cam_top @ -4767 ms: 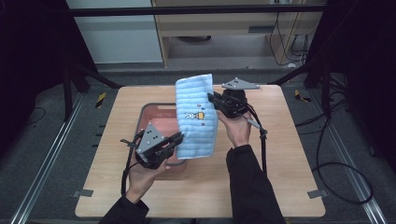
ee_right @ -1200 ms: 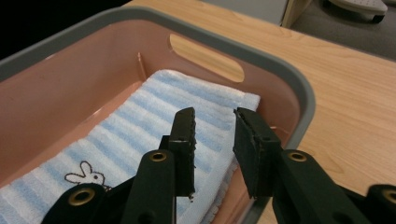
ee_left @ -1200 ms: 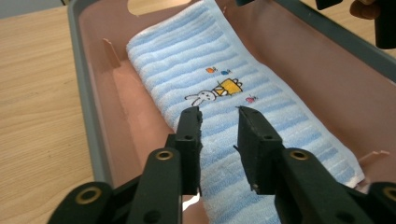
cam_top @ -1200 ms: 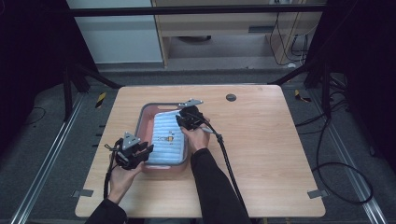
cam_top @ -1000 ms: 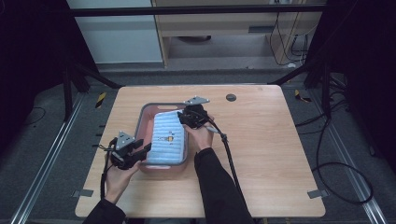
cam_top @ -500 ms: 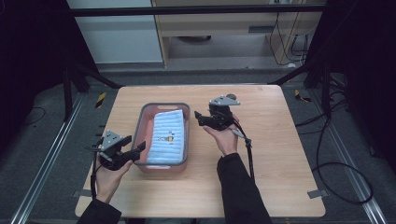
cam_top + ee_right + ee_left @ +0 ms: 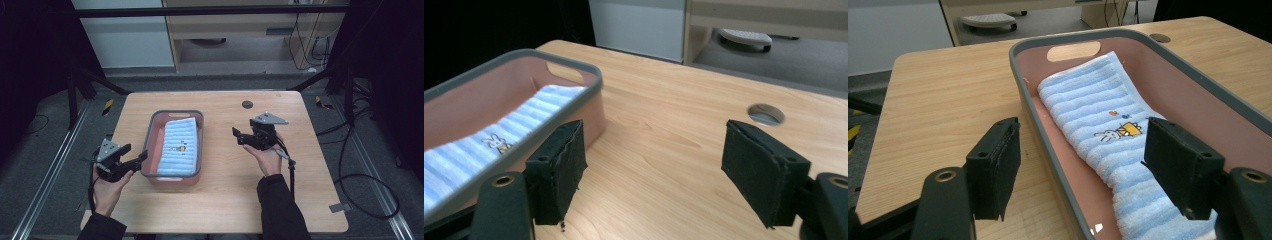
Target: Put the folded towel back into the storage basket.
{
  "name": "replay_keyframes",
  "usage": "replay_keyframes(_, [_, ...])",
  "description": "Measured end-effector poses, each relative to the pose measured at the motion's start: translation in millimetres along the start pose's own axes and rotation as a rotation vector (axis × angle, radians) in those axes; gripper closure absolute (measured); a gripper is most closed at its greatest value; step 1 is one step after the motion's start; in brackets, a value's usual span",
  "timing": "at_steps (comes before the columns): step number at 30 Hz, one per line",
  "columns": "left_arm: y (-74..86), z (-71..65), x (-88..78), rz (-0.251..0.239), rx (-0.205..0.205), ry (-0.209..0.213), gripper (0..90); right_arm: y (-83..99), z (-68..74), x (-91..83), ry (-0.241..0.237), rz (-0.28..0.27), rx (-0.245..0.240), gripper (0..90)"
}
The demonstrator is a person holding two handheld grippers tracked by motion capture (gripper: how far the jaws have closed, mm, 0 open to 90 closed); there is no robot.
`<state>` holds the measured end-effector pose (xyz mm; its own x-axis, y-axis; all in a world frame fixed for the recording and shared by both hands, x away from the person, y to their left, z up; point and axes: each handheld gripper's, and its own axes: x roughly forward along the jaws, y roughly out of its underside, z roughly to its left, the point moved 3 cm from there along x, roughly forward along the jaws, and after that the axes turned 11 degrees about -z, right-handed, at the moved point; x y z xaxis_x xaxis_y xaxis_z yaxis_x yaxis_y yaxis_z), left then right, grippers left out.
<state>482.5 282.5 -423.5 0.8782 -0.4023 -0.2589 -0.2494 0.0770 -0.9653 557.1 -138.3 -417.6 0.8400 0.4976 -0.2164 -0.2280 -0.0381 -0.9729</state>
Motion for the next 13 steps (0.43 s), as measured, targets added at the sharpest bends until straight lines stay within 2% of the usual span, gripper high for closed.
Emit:
replay_keyframes(4, [1.9, 5.1, 0.1, -0.005, -0.001, -0.008, 29.4, 5.9, -9.6, -10.3, 0.017, 0.005, 0.01, 23.2])
replay_keyframes(5, [2.8, 6.3, 0.2, -0.004, -0.002, -0.01, 29.3, 10.0, -15.3, -17.4, 0.027, 0.009, 0.007, 22.8])
replay_keyframes(8, [5.2, 10.4, -0.1, -0.001, 0.002, -0.019, 29.4, 13.4, -19.9, -23.7, 0.034, 0.007, 0.011, 22.7])
replay_keyframes(9, [5.7, 11.4, -0.3, 0.001, -0.001, -0.022, 29.5, 17.8, -25.1, -31.2, 0.043, 0.007, 0.01, 22.4])
replay_keyframes(13, [7.0, 14.7, -2.2, 0.001, 0.003, -0.027, 30.2, 23.9, -31.6, -40.9, 0.053, 0.018, 0.004, 22.3])
